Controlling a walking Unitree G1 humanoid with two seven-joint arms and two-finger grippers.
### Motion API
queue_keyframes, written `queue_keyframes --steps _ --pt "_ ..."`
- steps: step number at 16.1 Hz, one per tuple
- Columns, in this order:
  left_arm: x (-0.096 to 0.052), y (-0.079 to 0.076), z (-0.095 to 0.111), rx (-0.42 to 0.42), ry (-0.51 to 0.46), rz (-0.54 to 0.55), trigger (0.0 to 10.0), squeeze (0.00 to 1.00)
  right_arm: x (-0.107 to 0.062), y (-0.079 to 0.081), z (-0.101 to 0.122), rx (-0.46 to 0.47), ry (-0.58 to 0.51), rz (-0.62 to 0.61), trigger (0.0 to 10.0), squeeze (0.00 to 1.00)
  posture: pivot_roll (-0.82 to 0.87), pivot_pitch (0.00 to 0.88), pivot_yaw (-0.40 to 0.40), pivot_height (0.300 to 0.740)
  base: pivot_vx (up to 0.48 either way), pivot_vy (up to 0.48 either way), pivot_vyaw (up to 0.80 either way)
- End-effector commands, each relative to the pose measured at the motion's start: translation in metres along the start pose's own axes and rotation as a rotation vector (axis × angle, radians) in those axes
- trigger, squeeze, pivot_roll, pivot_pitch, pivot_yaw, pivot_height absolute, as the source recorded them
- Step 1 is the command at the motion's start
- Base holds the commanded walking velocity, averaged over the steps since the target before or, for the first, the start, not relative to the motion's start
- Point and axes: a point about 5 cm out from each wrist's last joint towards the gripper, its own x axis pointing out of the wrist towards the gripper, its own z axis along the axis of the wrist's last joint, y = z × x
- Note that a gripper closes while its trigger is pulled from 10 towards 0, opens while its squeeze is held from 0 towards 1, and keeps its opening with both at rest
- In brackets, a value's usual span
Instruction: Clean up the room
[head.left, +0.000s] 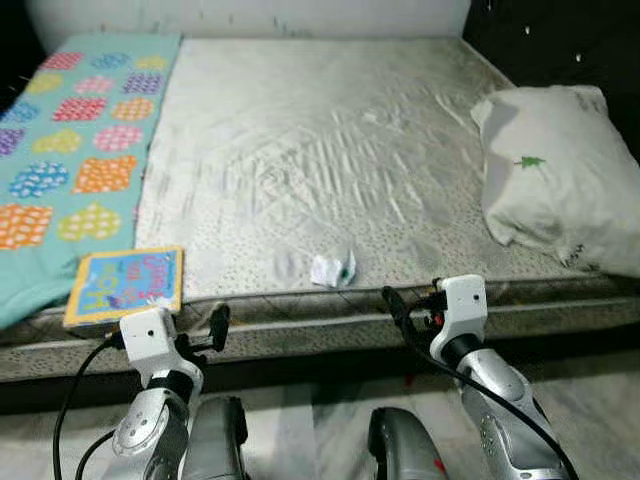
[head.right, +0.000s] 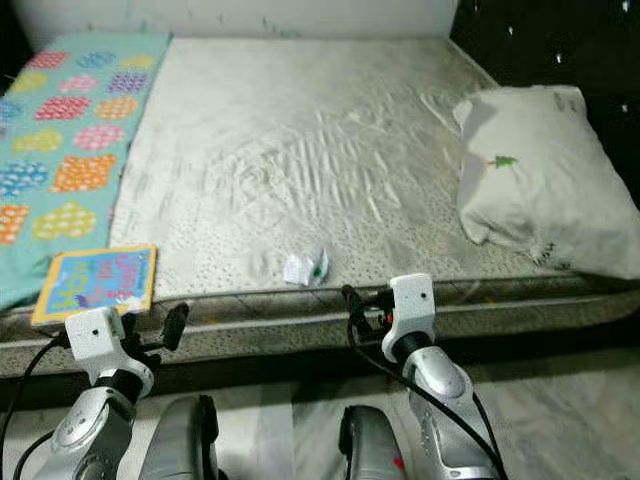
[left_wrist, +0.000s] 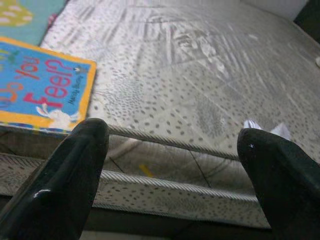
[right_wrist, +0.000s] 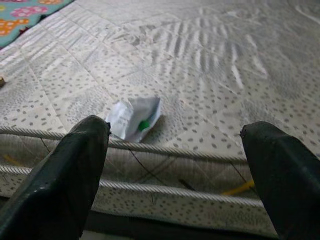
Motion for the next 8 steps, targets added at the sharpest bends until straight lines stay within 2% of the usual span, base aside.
queue_keyframes --steps 1,5,8 --pt "0.0007 0.0001 0.0029 0.005 -0.011 -0.009 10.0 0.0 0.0012 0.0033 0.0046 -0.021 -0.02 0.02 10.0 0.0 -0.12 0.097 -0.027 0.578 0.36 0.0 0.0" --pt "0.0012 -0.0002 0.0022 0.004 -0.009 -0.014 10.0 0.0 0.0017 0.003 0.0036 -0.016 -0.015 0.02 10.0 0.0 -0.12 0.087 -0.025 0.578 0.379 0.0 0.56" --pt "0.0009 -0.001 0.0019 0.002 -0.01 -0.017 10.0 0.0 0.0019 0.0024 0.0022 -0.015 -0.009 0.018 10.0 0.0 -0.12 0.084 -0.027 0.578 0.325 0.0 0.0"
